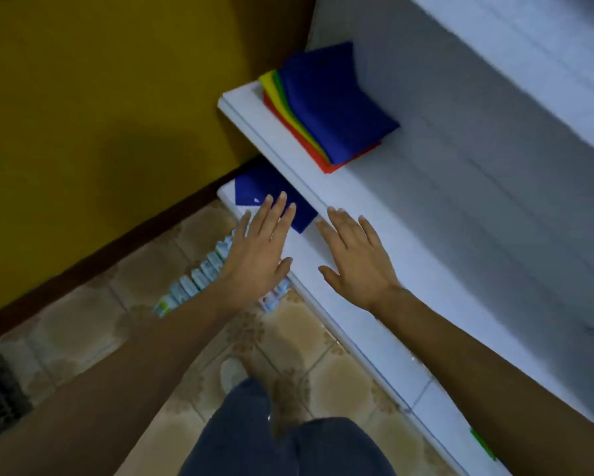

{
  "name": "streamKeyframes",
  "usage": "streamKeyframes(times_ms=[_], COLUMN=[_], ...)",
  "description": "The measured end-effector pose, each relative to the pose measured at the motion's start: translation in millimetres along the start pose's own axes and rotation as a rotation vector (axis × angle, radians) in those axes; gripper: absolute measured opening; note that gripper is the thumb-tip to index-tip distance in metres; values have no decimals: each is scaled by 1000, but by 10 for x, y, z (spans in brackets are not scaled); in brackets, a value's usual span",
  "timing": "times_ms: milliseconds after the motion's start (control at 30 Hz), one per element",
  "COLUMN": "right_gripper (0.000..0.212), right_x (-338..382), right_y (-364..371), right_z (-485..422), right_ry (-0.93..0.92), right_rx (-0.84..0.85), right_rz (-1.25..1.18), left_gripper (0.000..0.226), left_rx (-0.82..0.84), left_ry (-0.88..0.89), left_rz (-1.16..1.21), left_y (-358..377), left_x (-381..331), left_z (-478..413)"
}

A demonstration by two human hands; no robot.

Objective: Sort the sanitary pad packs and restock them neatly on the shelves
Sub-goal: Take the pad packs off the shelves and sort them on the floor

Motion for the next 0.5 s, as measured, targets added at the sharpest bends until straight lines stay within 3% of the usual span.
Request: streamKeyframes(times_ms=[333,500], right_gripper=[83,82], right_x=[-361,-396], right_y=[-1369,-1850], right_z=[1568,2513], right_ry=[350,478], right_rx=[-330,-396], right_rz=[165,218], left_gripper=[91,94], left_rx=[-245,-289], left_ry=[304,463], left_rz=[18,90], left_y=[-1007,-1291], left_x=[-1850,-2760], left_z=[138,503])
Point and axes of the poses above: each hand's wrist, its own z-axis away from the middle knuckle, its own y-axis out of the palm, x = y × z, the point moved 3 cm from there along -z, towards the middle knuckle, and after that the axes turned 7 degrees about -y, right-handed, at the moved point
